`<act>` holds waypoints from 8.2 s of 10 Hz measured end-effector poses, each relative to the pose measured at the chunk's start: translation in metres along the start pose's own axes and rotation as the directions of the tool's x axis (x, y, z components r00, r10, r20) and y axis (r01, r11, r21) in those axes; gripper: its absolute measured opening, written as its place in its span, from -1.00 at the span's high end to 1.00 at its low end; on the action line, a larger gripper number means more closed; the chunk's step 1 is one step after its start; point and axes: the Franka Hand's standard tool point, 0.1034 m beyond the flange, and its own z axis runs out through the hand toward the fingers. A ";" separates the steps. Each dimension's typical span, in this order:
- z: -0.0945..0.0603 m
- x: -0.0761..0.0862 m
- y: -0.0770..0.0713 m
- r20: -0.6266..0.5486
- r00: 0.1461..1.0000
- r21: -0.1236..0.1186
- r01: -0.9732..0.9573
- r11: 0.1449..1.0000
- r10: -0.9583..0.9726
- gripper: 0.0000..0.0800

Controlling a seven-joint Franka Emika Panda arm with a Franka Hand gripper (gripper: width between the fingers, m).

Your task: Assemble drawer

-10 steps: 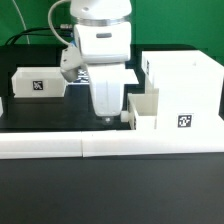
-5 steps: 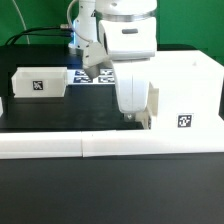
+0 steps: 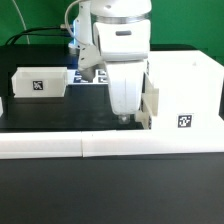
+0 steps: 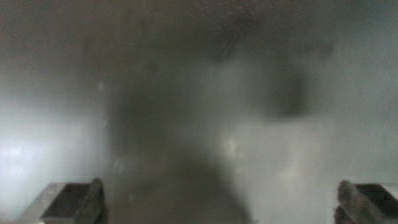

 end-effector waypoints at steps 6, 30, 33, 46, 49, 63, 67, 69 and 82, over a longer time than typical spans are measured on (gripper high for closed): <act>-0.003 -0.025 -0.061 -0.008 0.998 -0.136 -0.058 0.989 0.057 -0.62; -0.026 -0.064 -0.122 -0.132 0.141 -0.037 -0.990 0.137 0.981 -0.62; -0.025 -0.065 -0.124 -0.129 0.148 -0.038 -0.989 0.144 0.981 -0.62; 0.022 -0.103 -0.193 -0.085 0.179 -0.063 -0.983 0.174 0.980 -0.62; 0.023 -0.102 -0.193 -0.088 0.181 -0.065 -0.982 0.176 0.979 -0.41; 0.013 -0.075 -0.180 -0.101 0.240 -0.068 -0.970 0.235 0.965 0.89; -0.024 -0.048 -0.119 -0.112 0.328 -0.049 -0.945 0.324 0.938 0.89; -0.023 -0.047 -0.114 -0.114 0.351 -0.052 -0.936 0.347 0.929 0.89; -0.033 -0.056 -0.081 0.042 0.987 -0.114 -0.147 0.983 0.153 0.89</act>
Offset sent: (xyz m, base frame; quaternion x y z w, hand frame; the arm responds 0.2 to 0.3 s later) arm -0.0557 -0.0125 0.0222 -0.0877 0.0095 0.0442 0.9951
